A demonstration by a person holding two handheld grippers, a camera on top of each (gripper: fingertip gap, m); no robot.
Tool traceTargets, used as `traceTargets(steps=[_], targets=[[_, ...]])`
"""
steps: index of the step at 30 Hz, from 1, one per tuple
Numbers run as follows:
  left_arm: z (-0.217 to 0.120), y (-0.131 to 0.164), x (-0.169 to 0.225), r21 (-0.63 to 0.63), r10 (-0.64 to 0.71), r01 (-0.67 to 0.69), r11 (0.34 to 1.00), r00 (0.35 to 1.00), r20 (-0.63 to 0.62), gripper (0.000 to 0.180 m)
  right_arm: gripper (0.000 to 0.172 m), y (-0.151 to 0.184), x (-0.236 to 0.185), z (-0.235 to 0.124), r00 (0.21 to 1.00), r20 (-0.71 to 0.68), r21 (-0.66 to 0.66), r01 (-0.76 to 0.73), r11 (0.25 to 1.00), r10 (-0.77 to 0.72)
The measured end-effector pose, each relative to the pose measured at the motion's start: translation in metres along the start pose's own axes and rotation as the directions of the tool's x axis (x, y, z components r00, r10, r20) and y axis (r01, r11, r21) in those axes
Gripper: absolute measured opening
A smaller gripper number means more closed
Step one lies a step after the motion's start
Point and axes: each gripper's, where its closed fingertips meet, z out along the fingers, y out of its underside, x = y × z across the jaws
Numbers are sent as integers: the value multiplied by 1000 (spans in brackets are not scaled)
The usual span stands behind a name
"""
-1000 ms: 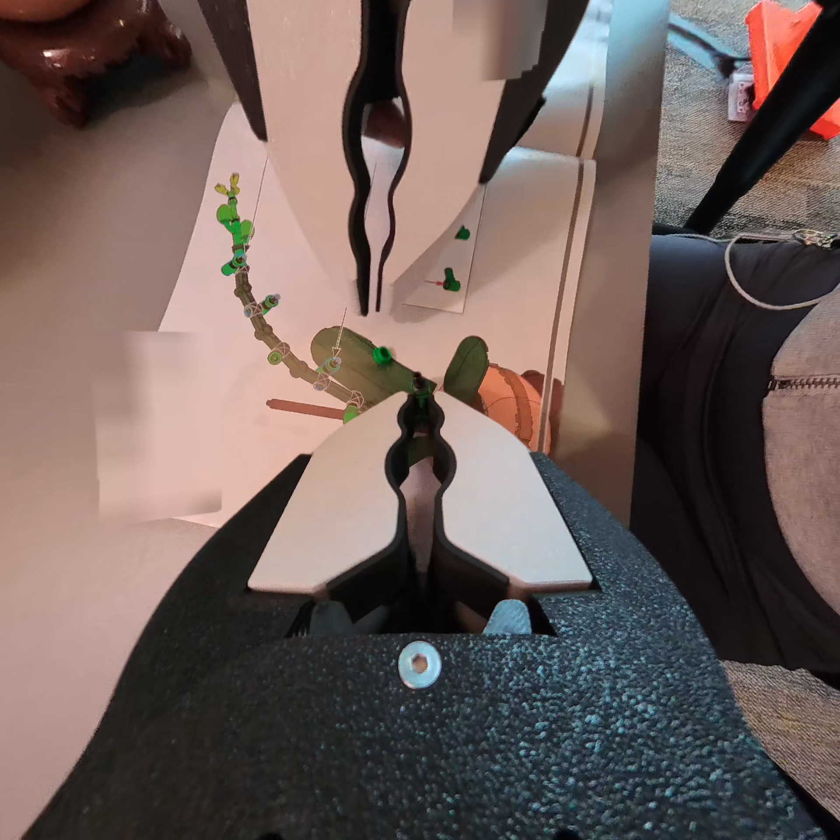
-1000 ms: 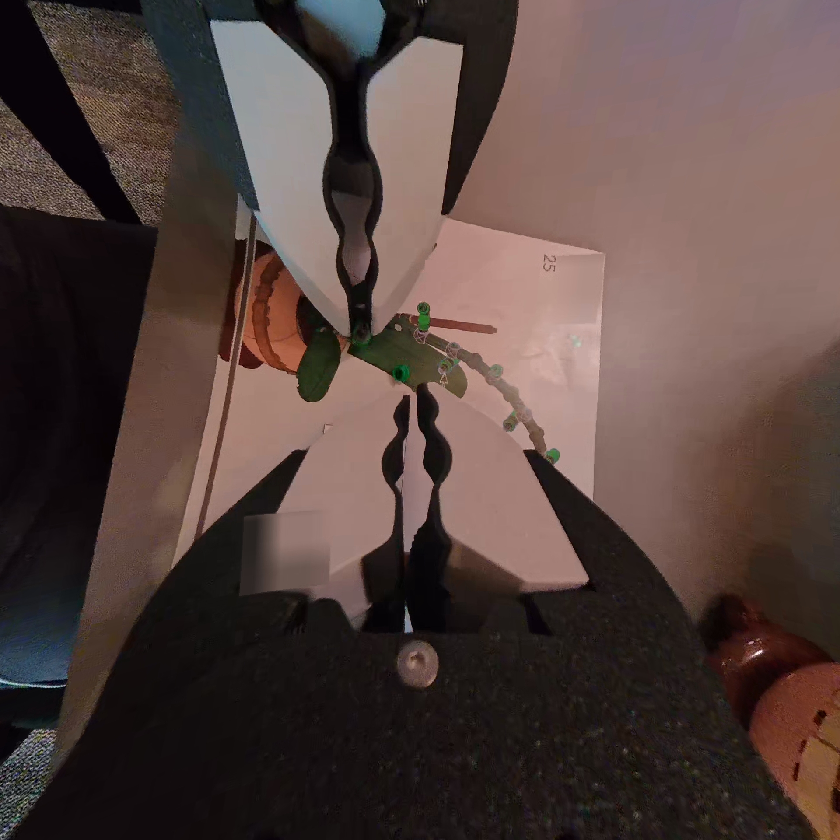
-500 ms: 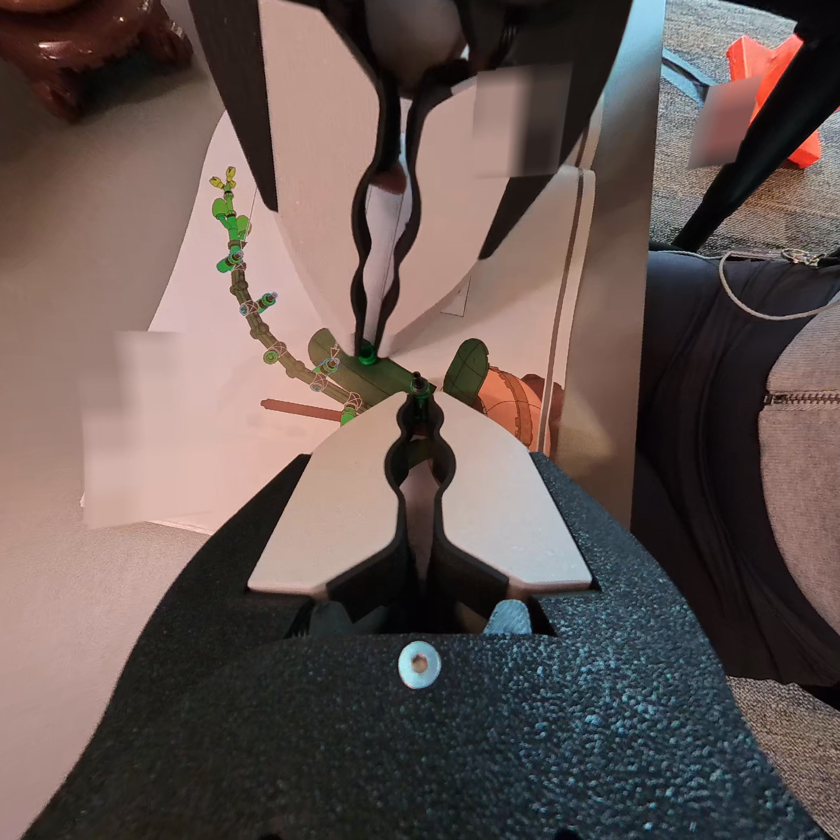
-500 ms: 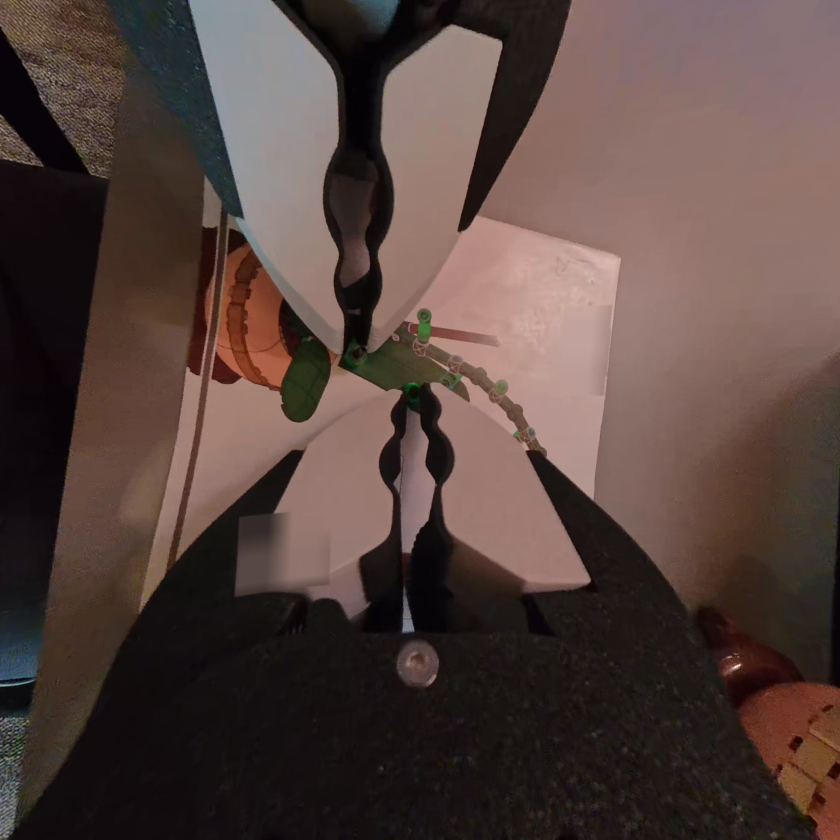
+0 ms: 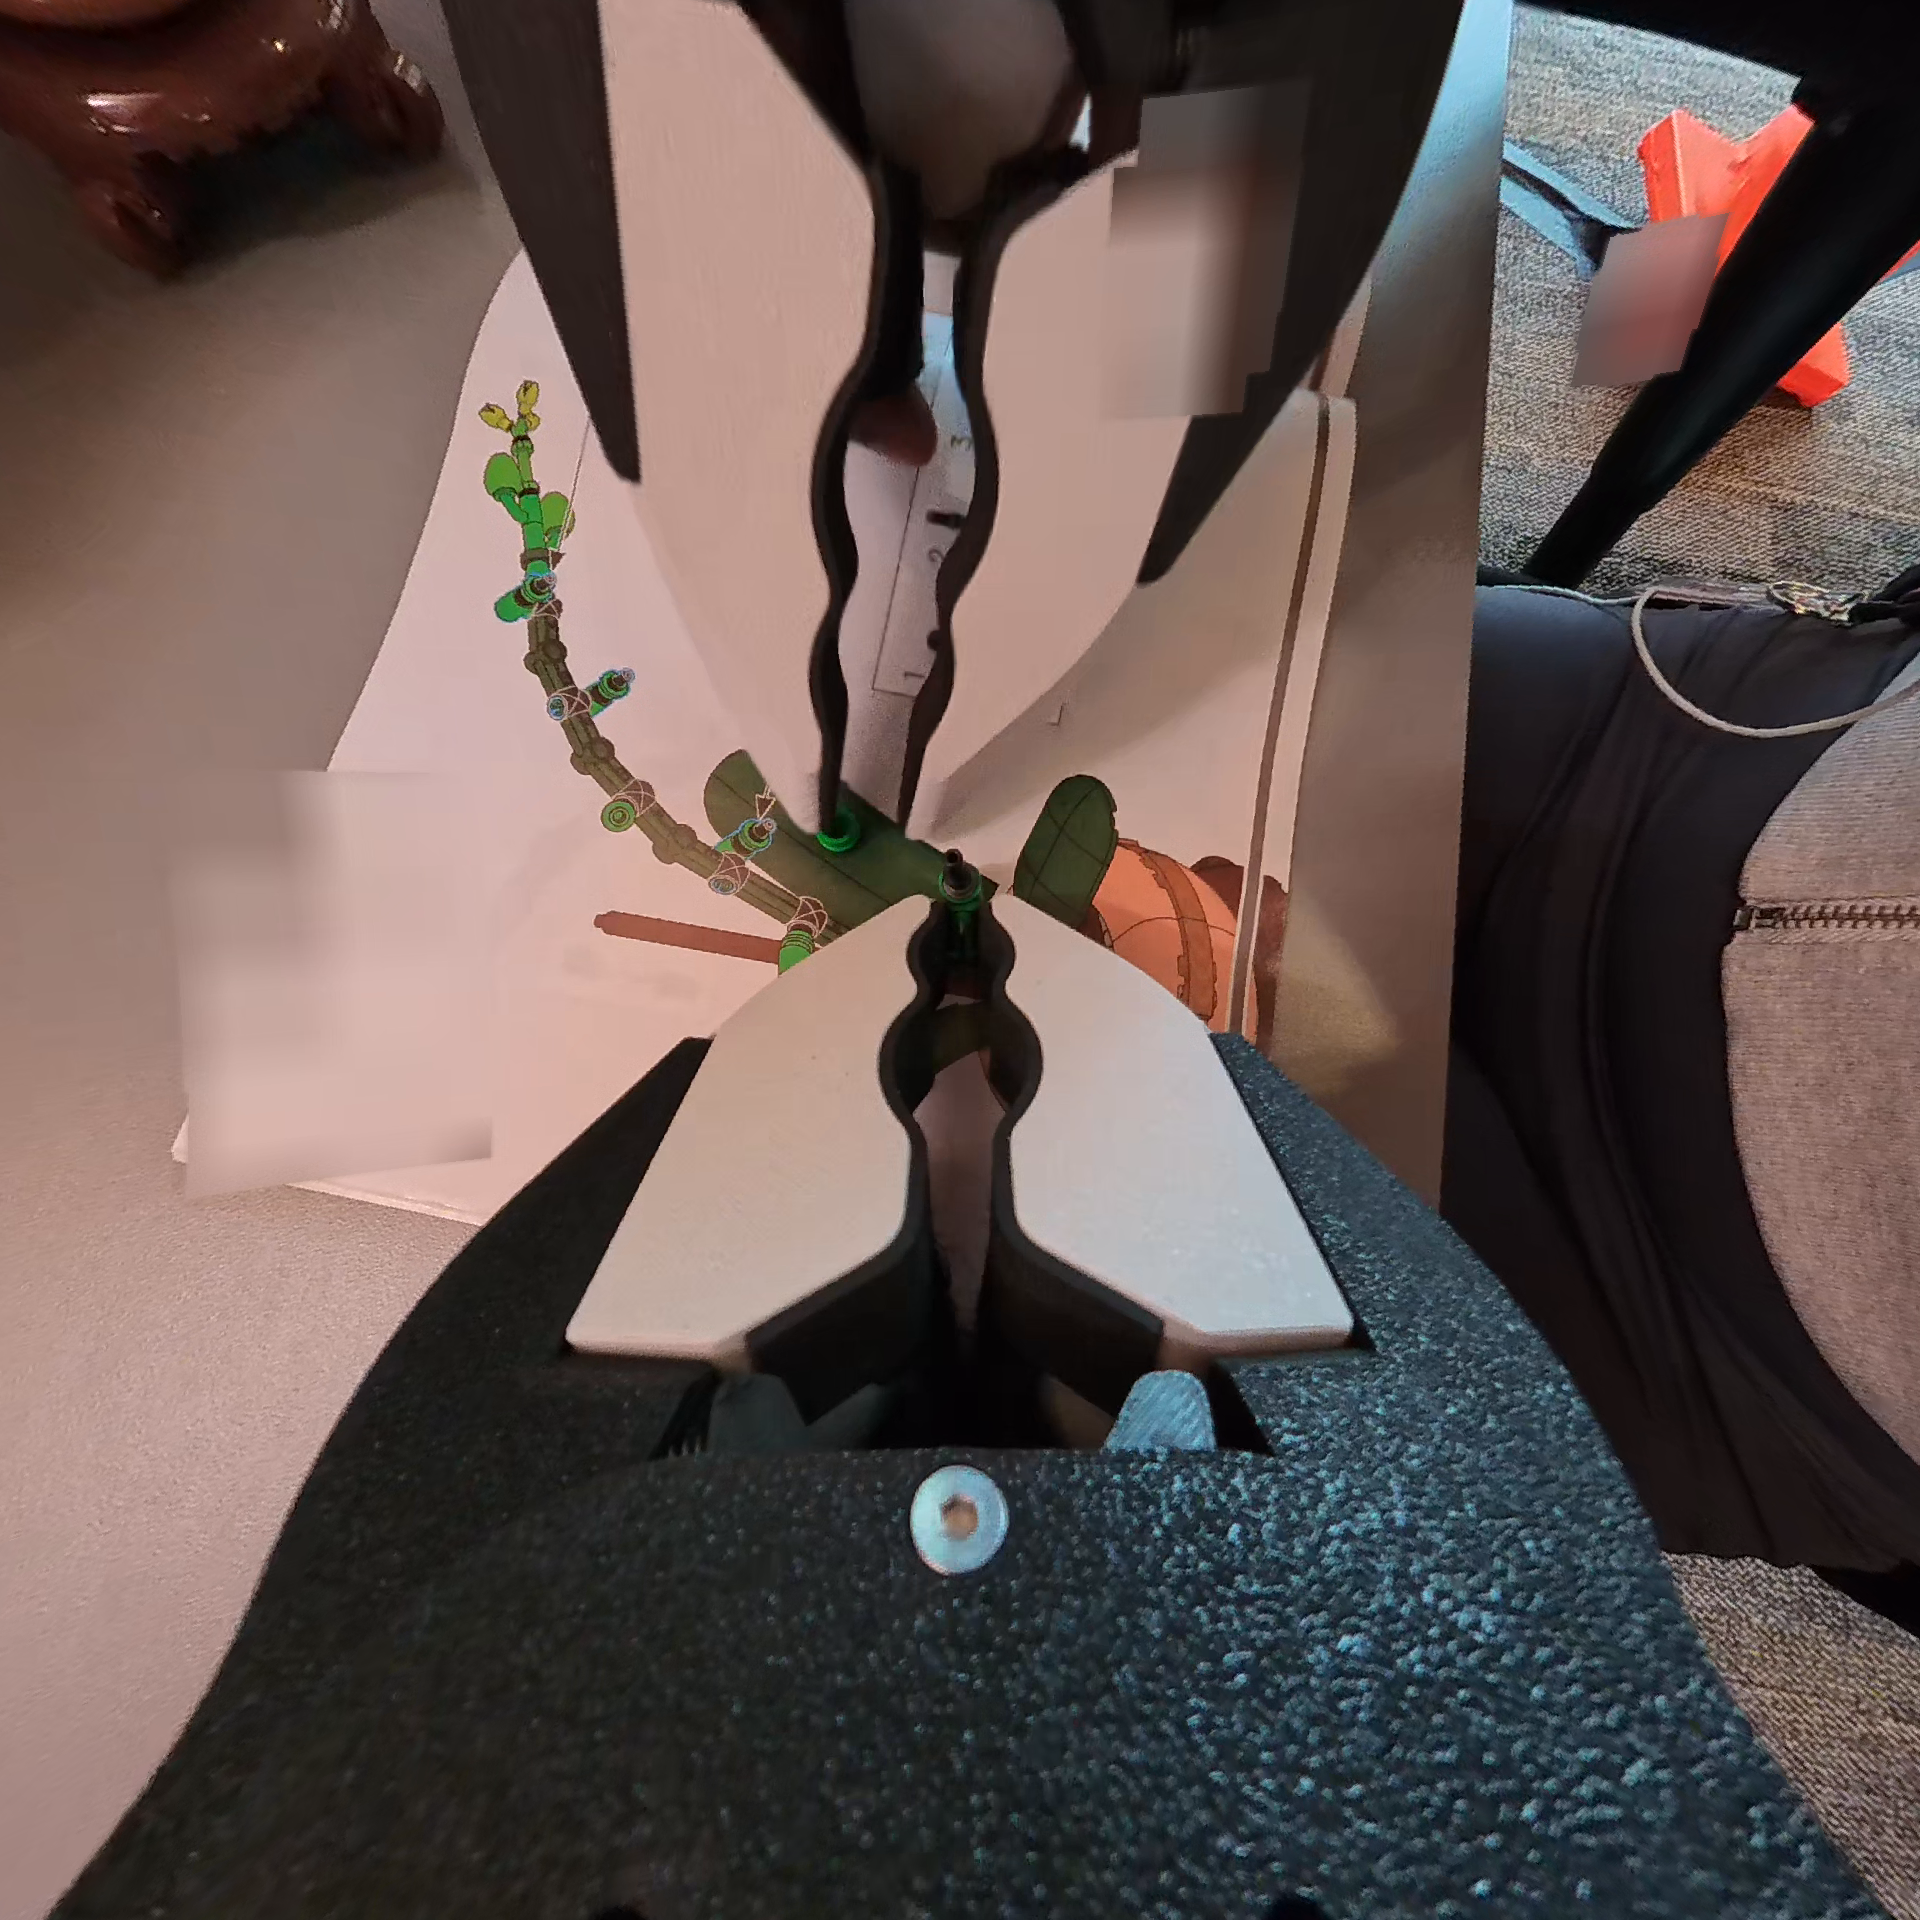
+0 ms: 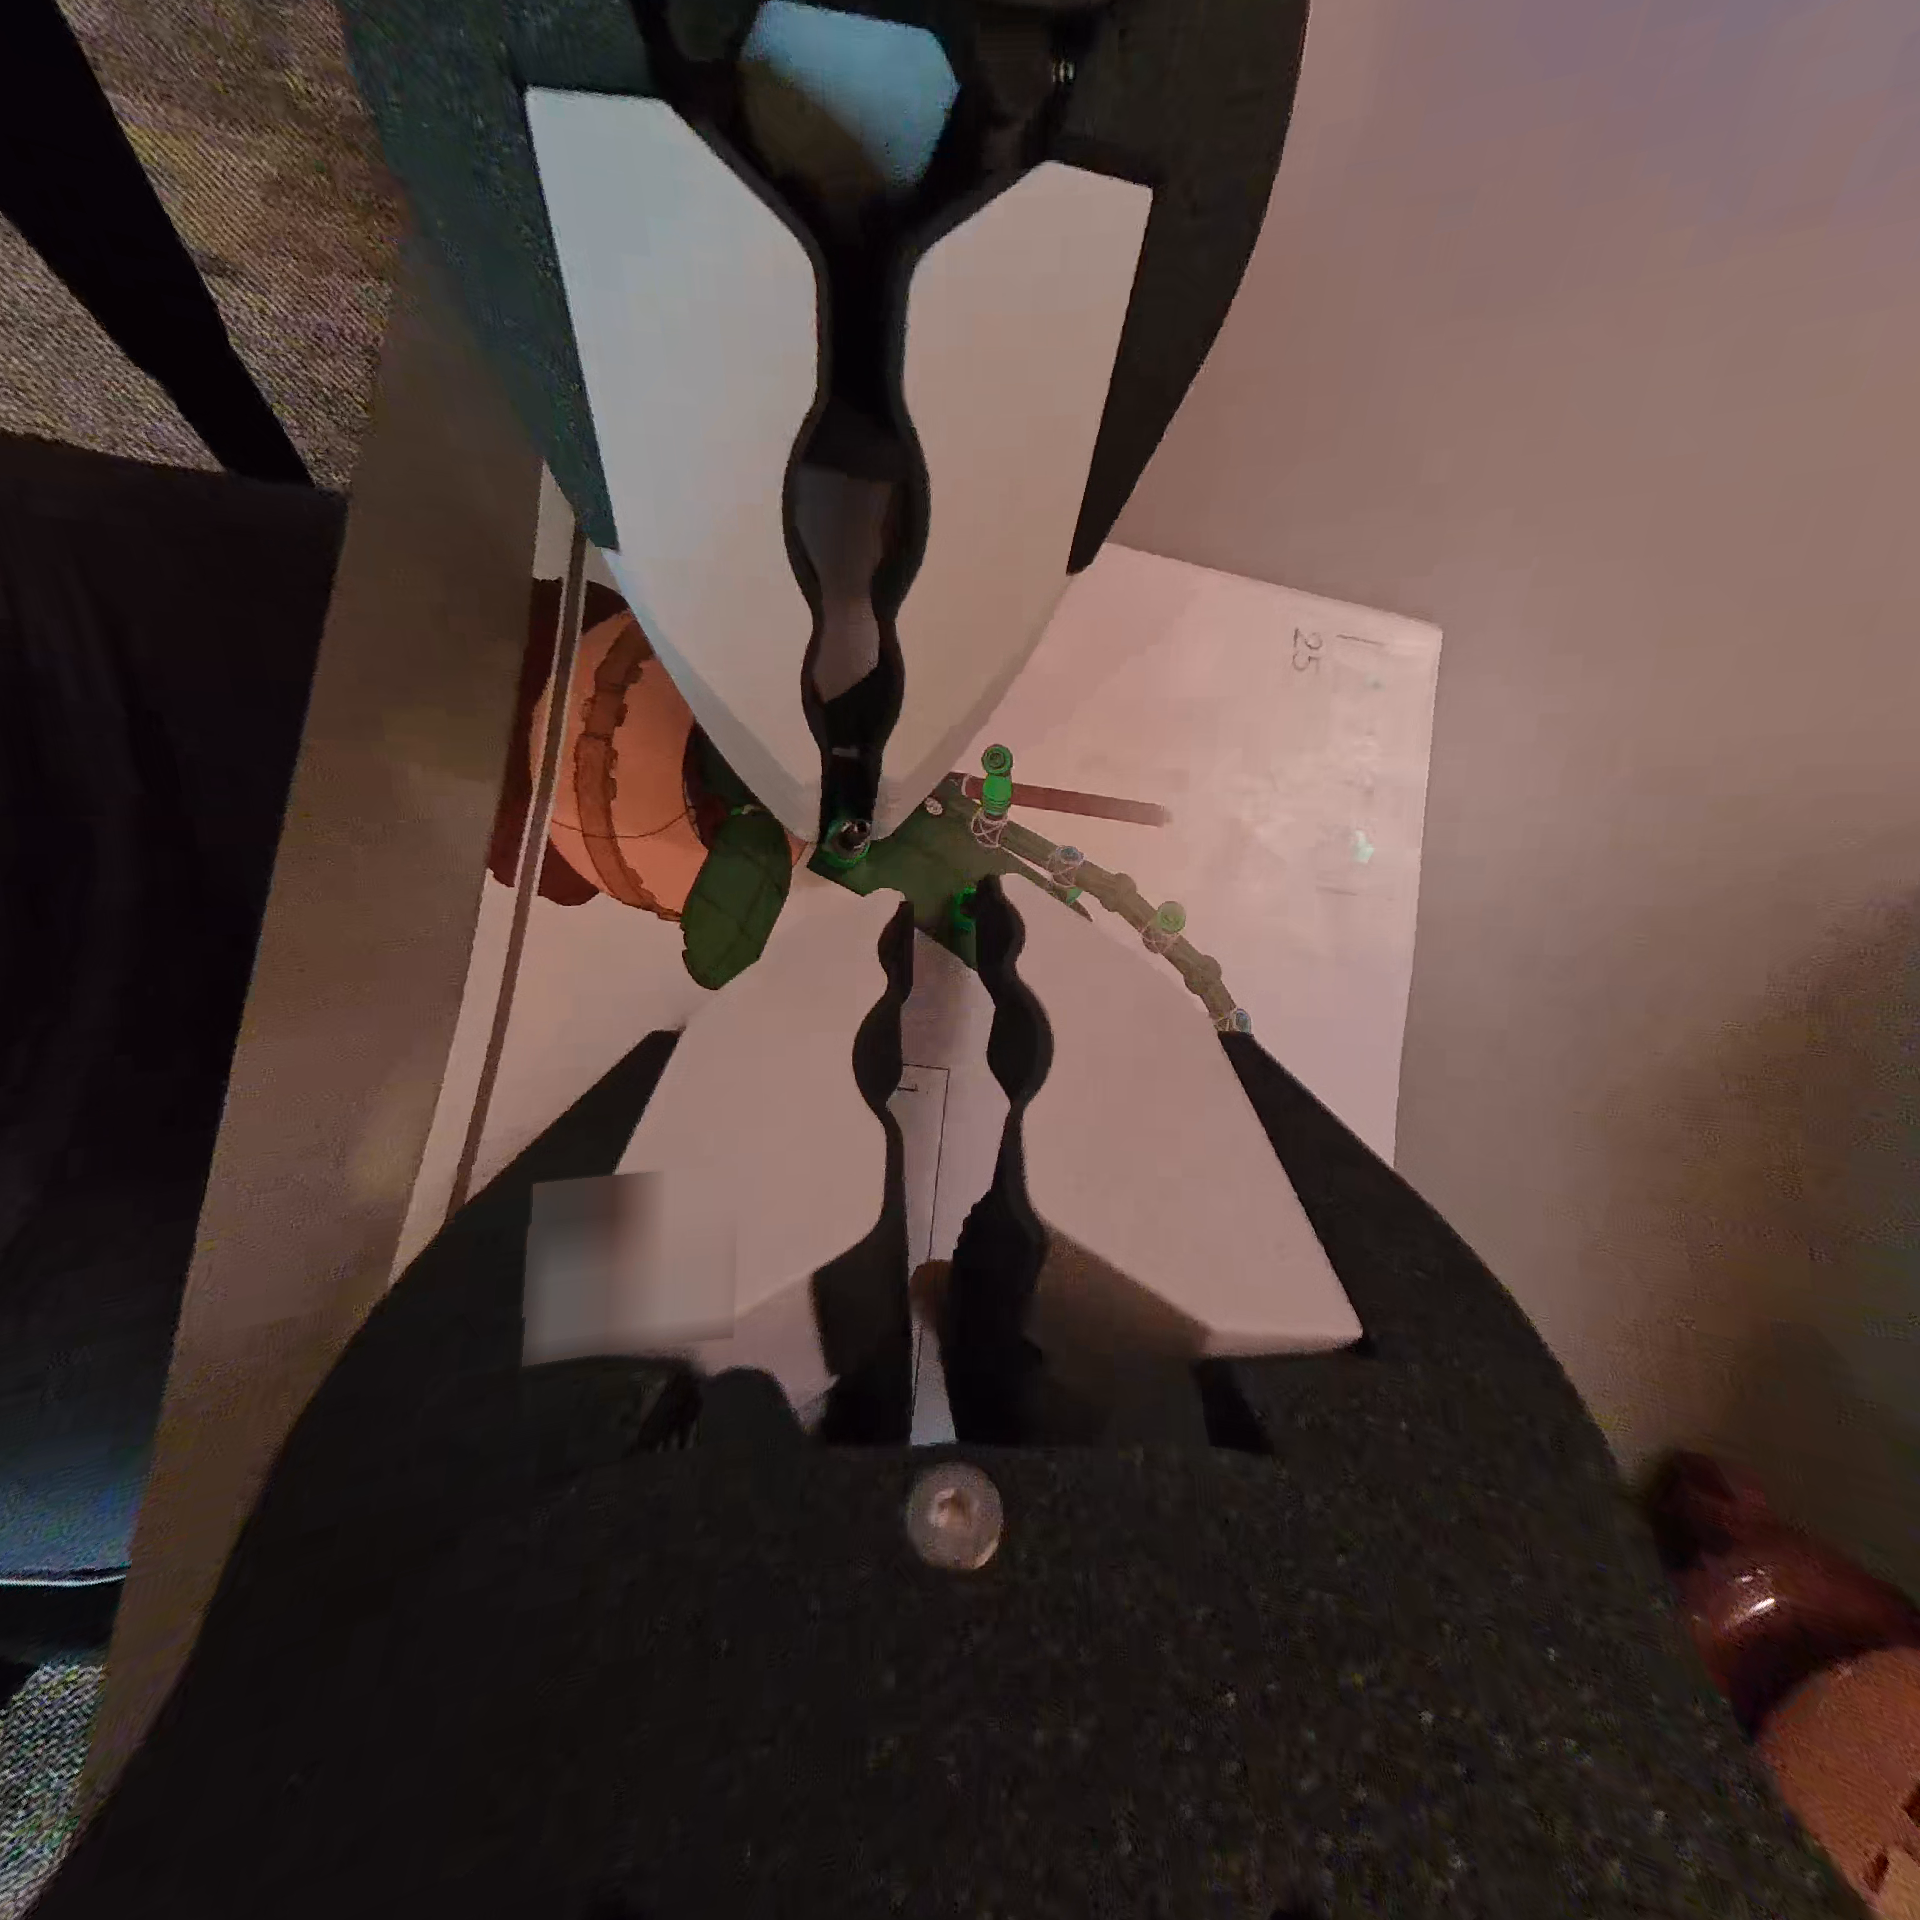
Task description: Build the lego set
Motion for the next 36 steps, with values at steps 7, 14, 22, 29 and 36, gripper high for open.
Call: traceTargets(steps=[7,14,22,29,36], targets=[[0,0,0,0,1,-1,1000,1000,2,4,2,3,8,5,999,1,-7,-48,999,48],[0,0,0,0,2,-2,1000,1000,2,4,3,9,-4,-2,799,324,-95,-506,858,507],[0,0,0,4,0,0,1000,1000,-1,4,7,16,8,-6,819,234,-188,-490,851,523],[0,0,0,5,0,0,1000,1000,-2,4,13,28,20,-13,869,135,-211,-445,870,477],[0,0,0,6,2,-2,1000,1000,-2,4,11,34,26,-15,895,83,-213,-413,886,437]])
